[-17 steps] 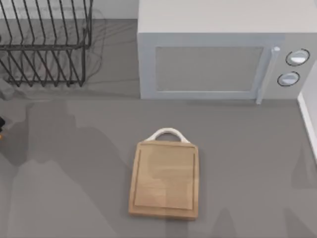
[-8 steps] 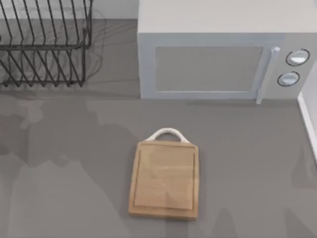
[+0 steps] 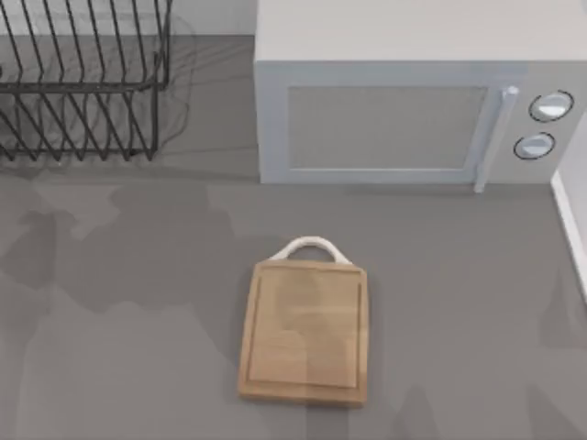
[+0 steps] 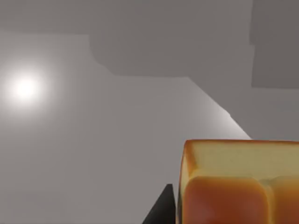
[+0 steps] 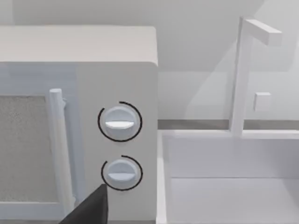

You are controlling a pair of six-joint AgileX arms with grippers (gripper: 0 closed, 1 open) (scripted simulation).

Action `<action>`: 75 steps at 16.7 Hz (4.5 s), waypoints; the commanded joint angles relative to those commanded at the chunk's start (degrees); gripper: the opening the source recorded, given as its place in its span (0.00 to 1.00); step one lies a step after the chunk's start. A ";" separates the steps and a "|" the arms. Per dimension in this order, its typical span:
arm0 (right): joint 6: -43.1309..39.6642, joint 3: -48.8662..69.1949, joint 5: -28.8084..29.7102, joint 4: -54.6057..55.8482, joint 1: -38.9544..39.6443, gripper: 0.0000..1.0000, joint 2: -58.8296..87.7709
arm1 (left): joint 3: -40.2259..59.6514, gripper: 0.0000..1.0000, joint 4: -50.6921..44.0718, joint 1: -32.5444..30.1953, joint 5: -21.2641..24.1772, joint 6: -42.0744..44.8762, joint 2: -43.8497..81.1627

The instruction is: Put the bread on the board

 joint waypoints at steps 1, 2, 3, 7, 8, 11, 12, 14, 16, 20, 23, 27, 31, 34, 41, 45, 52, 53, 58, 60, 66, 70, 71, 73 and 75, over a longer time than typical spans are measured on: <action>0.00 0.00 0.00 0.00 0.00 1.00 0.00 | 0.00 0.00 0.00 0.00 0.00 0.00 0.00; 0.00 0.00 0.00 0.00 0.00 1.00 0.00 | 0.04 0.00 0.05 -0.15 0.06 0.51 -0.06; 0.00 0.00 0.00 0.00 0.00 1.00 0.00 | 0.11 0.00 0.14 -0.47 0.17 1.55 -0.16; 0.00 0.00 0.00 0.00 0.00 1.00 0.00 | 0.42 0.00 0.63 -3.56 1.12 11.79 -0.68; 0.00 0.00 0.00 0.00 0.00 1.00 0.00 | 0.41 0.00 0.71 -4.75 1.40 15.62 -0.76; 0.00 0.00 0.00 0.00 0.00 1.00 0.00 | -0.16 0.00 0.60 -9.37 2.23 29.87 -0.70; 0.00 0.00 0.00 0.00 0.00 1.00 0.00 | -0.52 0.00 0.45 -11.15 2.50 35.28 -0.54; 0.00 0.00 0.00 0.00 0.00 1.00 0.00 | -1.48 0.00 -0.08 -15.08 3.03 46.98 0.06; 0.00 0.00 0.00 0.00 0.00 1.00 0.00 | -2.61 0.00 -0.78 -19.38 3.55 59.48 0.95; 0.00 0.00 0.00 0.00 0.00 1.00 0.00 | -4.67 0.00 -2.32 -28.51 4.58 86.35 3.38; 0.00 0.00 0.00 0.00 0.00 1.00 0.00 | -5.20 0.00 -3.04 -35.38 5.09 107.10 5.35; 0.00 0.00 0.00 0.00 0.00 1.00 0.00 | -4.21 0.00 -2.63 -43.80 4.77 133.70 7.03; 0.00 0.00 0.00 0.00 0.00 1.00 0.00 | -1.76 0.00 -0.71 -50.48 2.81 155.73 7.05; 0.00 0.00 0.00 0.00 0.00 1.00 0.00 | 0.19 0.00 1.12 -53.97 0.70 167.34 6.31; 0.00 0.00 0.00 0.00 0.00 1.00 0.00 | 1.85 0.00 2.72 -56.33 -1.36 174.61 5.46; 0.00 0.00 0.00 0.00 0.00 1.00 0.00 | 1.51 0.00 2.92 -56.02 -1.25 174.59 5.72; 0.00 0.00 0.00 0.00 0.00 1.00 0.00 | -1.28 0.00 6.80 -56.16 -1.24 174.49 6.80; 0.00 0.00 0.00 0.00 0.00 1.00 0.00 | -1.68 0.00 7.24 -56.19 -1.18 174.50 7.00; 0.00 0.00 0.00 0.00 0.00 1.00 0.00 | -3.40 0.00 10.40 -56.32 -1.18 174.58 7.31; 0.00 0.00 0.00 0.00 0.00 1.00 0.00 | -4.11 0.00 11.47 -56.35 -1.30 174.61 7.69; 0.00 0.00 0.00 0.00 0.00 1.00 0.00 | -4.53 0.08 11.74 -56.36 -1.34 174.61 8.10; 0.00 0.00 0.00 0.00 0.00 1.00 0.00 | -4.53 0.38 11.74 -56.36 -1.34 174.61 8.10; 0.00 0.00 0.00 0.00 0.00 1.00 0.00 | -4.53 0.45 11.74 -56.36 -1.34 174.61 8.10; 0.00 0.00 0.00 0.00 0.00 1.00 0.00 | -4.53 0.60 11.74 -56.36 -1.34 174.61 8.10; 0.00 0.00 0.00 0.00 0.00 1.00 0.00 | -4.53 0.75 11.74 -56.36 -1.34 174.61 8.10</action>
